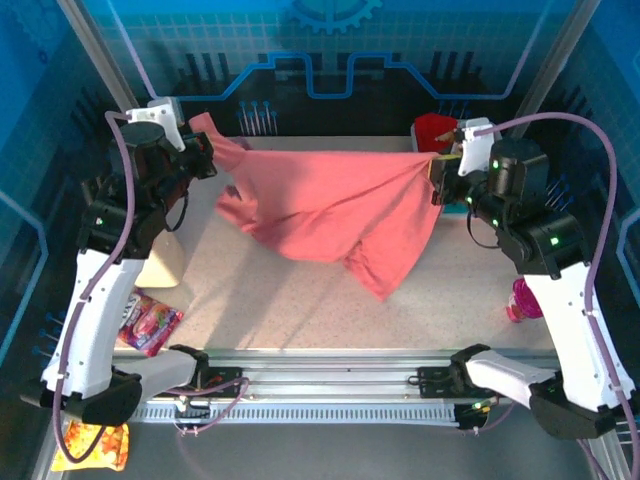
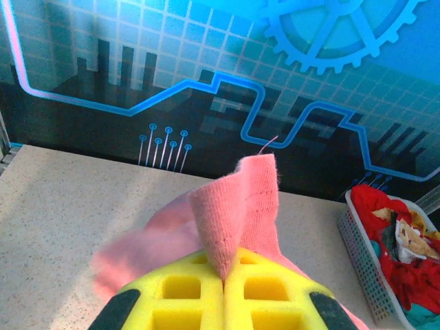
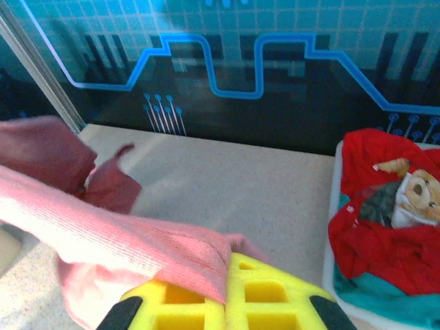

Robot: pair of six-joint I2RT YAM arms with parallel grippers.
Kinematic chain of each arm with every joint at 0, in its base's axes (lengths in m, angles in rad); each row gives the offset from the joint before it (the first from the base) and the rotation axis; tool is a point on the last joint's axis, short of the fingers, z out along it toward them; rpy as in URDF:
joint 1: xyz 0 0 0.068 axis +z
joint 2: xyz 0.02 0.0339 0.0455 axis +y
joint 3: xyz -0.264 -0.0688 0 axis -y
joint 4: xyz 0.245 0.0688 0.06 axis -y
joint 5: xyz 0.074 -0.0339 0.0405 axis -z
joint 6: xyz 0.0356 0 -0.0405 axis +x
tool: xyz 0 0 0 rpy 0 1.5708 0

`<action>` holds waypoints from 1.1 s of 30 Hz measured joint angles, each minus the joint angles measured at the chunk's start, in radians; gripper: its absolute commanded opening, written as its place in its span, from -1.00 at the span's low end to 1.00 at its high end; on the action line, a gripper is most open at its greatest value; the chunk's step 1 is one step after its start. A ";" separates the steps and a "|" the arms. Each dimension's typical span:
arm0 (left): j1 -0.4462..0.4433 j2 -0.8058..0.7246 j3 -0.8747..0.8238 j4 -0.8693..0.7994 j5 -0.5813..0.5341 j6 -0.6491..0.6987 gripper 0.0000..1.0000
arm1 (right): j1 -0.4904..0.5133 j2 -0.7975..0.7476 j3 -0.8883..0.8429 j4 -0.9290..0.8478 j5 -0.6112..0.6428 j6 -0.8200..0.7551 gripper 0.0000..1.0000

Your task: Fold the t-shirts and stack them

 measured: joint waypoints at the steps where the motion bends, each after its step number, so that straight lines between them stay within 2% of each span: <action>1: 0.000 -0.003 -0.001 0.000 0.000 -0.002 -1.00 | -0.008 0.008 0.002 0.009 -0.019 0.000 -1.00; 7: 0.000 0.019 0.010 0.007 -0.001 -0.006 -1.00 | -0.059 0.126 0.120 0.047 -0.085 -0.004 -1.00; 13: 0.049 0.217 0.087 0.124 -0.002 0.005 -1.00 | -0.080 0.346 0.222 0.175 -0.132 -0.004 -1.00; 18: 0.118 0.473 0.286 0.171 0.034 0.006 -1.00 | -0.081 0.548 0.356 0.256 -0.159 -0.005 -1.00; 22: 0.122 0.585 0.465 0.181 0.071 0.032 -1.00 | -0.081 0.607 0.444 0.302 -0.169 -0.027 -1.00; 28: 0.121 0.508 0.455 0.307 0.102 0.098 -1.00 | -0.081 0.539 0.430 0.443 -0.179 -0.084 -1.00; 33: 0.115 0.291 0.183 0.475 0.085 0.137 -1.00 | -0.080 0.395 0.275 0.539 -0.195 -0.127 -1.00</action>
